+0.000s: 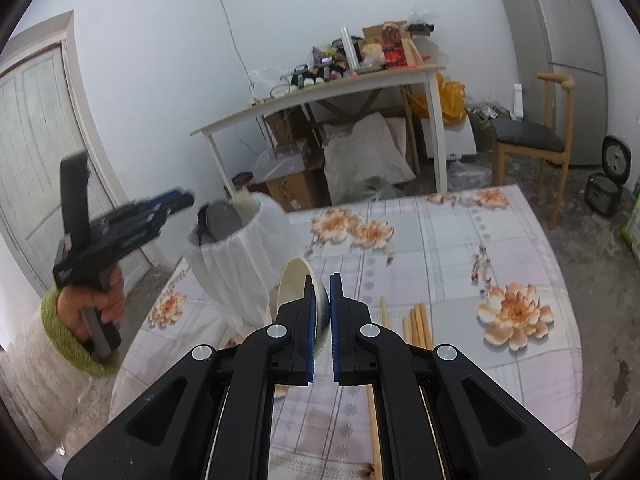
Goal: Organize utensils
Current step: 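Carry the spoon into the steel holder and open the left tool while the right tool holds the paddle, then lower the white paddle into the steel holder and open the right tool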
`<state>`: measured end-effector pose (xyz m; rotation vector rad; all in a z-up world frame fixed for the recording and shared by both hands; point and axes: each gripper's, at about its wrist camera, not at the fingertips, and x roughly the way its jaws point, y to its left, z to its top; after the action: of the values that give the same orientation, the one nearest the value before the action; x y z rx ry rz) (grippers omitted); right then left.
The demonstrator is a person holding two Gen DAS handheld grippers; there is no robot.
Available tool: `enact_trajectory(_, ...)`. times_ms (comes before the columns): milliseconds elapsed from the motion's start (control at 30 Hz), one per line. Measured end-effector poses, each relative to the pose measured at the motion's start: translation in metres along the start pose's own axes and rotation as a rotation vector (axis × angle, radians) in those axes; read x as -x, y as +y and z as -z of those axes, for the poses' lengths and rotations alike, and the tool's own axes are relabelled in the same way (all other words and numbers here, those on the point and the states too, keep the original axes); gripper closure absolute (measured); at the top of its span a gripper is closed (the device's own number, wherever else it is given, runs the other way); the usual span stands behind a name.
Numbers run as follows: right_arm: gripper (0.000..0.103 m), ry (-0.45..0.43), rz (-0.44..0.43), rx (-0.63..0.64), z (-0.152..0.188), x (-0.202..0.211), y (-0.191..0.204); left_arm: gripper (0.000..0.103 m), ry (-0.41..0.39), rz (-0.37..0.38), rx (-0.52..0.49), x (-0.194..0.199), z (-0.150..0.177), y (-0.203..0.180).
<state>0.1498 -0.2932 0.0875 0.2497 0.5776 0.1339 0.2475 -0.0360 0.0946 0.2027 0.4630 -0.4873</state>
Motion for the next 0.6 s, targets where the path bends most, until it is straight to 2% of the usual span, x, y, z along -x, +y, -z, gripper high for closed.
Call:
enact_trajectory(67, 0.098, -0.031, -0.005, -0.003, -0.011, 0.005, -0.001, 0.058, -0.001, -0.003, 0.038, 0.011, 0.006, 0.004)
enact_trajectory(267, 0.098, -0.175, -0.012, 0.007, -0.061, 0.023, 0.006, 0.042, -0.022, -0.03, 0.103, 0.05, 0.033, 0.01)
enact_trajectory(433, 0.098, -0.283, -0.036, -0.013, -0.099, 0.026, 0.016, 0.038, -0.024, -0.044, 0.164, 0.072, 0.058, 0.015)
enact_trajectory(600, 0.098, -0.313, -0.028, 0.009, -0.119, 0.0, 0.036, 0.036, 0.0, -0.056, 0.18, 0.082, 0.082, 0.013)
